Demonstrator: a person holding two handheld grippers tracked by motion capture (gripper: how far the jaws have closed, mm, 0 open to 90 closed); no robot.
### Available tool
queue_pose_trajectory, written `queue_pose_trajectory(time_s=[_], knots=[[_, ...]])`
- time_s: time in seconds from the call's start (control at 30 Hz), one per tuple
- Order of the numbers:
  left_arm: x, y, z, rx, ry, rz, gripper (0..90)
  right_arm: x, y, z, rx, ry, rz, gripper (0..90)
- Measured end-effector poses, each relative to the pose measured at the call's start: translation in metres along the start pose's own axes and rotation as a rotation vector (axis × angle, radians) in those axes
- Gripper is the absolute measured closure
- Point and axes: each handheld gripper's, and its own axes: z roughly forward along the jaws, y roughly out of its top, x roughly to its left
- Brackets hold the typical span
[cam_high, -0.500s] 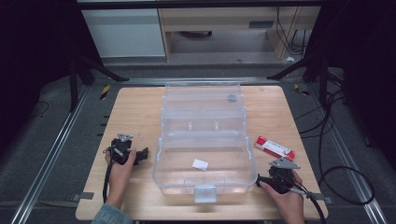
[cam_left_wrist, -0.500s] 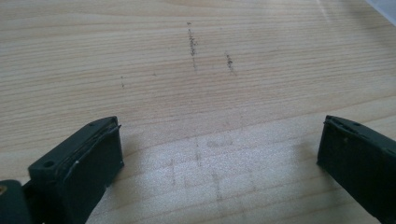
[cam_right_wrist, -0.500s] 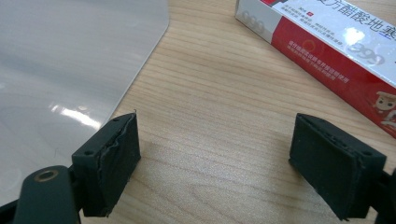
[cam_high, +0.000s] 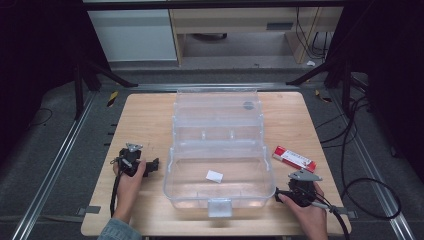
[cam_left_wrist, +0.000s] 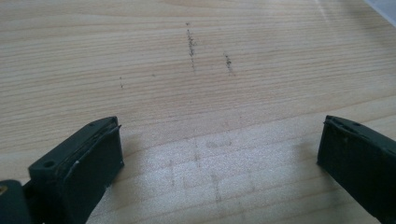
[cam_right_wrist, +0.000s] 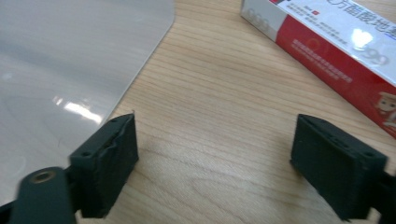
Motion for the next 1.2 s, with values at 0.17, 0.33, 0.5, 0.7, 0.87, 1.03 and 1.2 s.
queue_pose_trajectory(time_s=[0.17, 0.33, 0.5, 0.7, 0.87, 1.03, 1.2], knots=[[-0.001, 0.0, 0.0, 0.0, -0.004, 0.004, 0.0, -0.004, 0.001, -0.009, -0.013, -0.023, -0.005, 20.0], [-0.002, -0.001, 0.0, -0.001, -0.013, 0.01, 0.0, -0.022, 0.016, -0.025, -0.007, -0.06, -0.08, 23.3], [-0.002, 0.0, 0.0, -0.002, -0.015, 0.011, 0.0, -0.048, 0.042, -0.032, 0.007, -0.045, -0.122, 20.5], [-0.002, 0.0, 0.0, -0.001, -0.017, 0.014, 0.0, -0.08, 0.066, -0.026, 0.043, -0.024, -0.121, 17.8], [-0.002, 0.0, 0.0, -0.001, -0.019, 0.016, 0.0, -0.097, 0.069, -0.011, 0.079, -0.005, -0.113, 18.2], [-0.002, 0.0, 0.0, 0.0, -0.021, 0.02, 0.0, -0.106, 0.065, 0.002, 0.113, 0.032, -0.102, 17.8], [-0.001, 0.0, 0.0, 0.0, -0.021, 0.02, 0.0, -0.111, 0.06, 0.012, 0.147, 0.049, -0.105, 17.6]])
